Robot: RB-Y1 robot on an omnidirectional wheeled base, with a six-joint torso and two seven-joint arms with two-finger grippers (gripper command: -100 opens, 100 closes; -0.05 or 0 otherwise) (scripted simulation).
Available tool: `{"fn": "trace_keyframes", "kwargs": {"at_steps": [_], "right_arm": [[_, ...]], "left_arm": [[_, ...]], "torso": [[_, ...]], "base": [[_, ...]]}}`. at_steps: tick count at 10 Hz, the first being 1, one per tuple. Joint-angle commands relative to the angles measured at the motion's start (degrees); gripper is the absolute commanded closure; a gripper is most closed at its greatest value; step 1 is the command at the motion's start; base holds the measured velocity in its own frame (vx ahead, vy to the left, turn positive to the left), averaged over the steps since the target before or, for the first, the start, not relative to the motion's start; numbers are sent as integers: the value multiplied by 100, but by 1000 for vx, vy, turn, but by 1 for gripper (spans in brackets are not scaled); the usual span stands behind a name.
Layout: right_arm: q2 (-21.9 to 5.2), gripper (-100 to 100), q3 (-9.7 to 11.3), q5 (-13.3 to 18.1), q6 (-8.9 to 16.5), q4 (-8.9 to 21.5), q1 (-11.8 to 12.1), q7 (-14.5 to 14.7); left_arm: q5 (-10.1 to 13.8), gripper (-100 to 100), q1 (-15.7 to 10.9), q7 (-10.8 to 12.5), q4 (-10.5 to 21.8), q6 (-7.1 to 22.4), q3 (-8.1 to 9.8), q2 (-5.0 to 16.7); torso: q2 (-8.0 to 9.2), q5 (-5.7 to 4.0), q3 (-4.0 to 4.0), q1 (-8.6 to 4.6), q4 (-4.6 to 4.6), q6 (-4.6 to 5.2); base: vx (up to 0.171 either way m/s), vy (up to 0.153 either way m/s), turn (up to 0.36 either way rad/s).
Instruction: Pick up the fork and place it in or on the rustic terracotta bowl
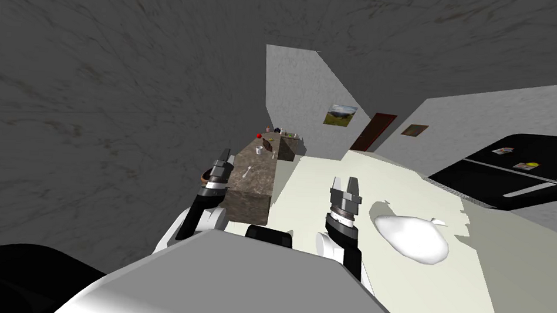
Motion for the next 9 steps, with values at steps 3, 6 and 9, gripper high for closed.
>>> {"fn": "trace_keyframes", "kwargs": {"at_steps": [3,6,9], "right_arm": [[0,0,0,0,0,0,-1,0],[0,0,0,0,0,0,-1,0],[0,0,0,0,0,0,-1,0]], "left_arm": [[-63,-100,-2,48,125,128,110,424],[-142,-100,1,108,291,301,268,814],[-232,-100,22,185,513,538,471,1279]], "torso": [[7,0,4,1,1,2],[12,0,7,2,3,2],[18,2,10,10,4,2]], "base": [[-19,-4,-156],[-32,2,-174],[-44,18,-245]]}}
